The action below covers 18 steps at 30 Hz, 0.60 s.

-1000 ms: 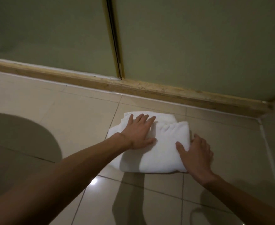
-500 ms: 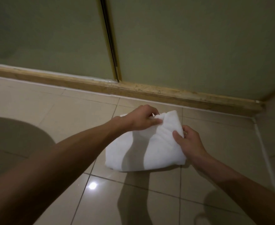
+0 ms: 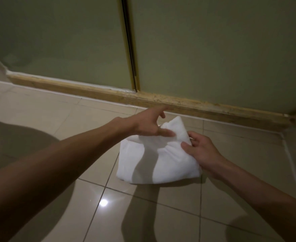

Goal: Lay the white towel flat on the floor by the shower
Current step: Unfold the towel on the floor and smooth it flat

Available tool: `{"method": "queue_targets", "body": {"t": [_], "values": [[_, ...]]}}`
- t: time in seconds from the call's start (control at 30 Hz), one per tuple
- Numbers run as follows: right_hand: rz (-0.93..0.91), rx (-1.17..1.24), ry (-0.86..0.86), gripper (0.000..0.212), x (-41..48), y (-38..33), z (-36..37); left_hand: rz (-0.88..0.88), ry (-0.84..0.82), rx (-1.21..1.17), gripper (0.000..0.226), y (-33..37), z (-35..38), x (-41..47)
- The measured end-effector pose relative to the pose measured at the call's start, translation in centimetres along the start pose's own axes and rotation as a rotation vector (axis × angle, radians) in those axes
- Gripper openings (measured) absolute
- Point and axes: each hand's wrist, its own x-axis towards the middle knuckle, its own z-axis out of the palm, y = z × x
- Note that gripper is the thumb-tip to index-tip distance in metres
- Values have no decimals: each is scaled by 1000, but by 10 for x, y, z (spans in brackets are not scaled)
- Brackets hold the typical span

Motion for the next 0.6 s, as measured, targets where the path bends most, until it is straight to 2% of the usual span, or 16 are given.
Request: {"method": "queue_targets", "body": {"t": [0.03,0.07,0.13,0.23,0.37,0.5,0.6], "values": [[-38,-18,-27,30,2,-4,2,23,-40,21,79,3,-4,0],[-72,-36,-51,30,3,-10,4,52,-75,28,76,6,-8,1],[-126,-81,-90,27,8,-18,7,84,-93,12,57,9,-15,0],[-171,-114,-120,24,14,-23,11,116,-5,-25,37,5,-21,-3],[-154,-134,-109,20,23,-18,10,168,114,-62,27,-4,-20,-9],[-83,-396,-117,51,22,0,-2,138,290,-136,30,-17,-31,-16],[-13,-483,-142,56,24,14,-13,115,388,-169,37,-24,-37,-20]]}}
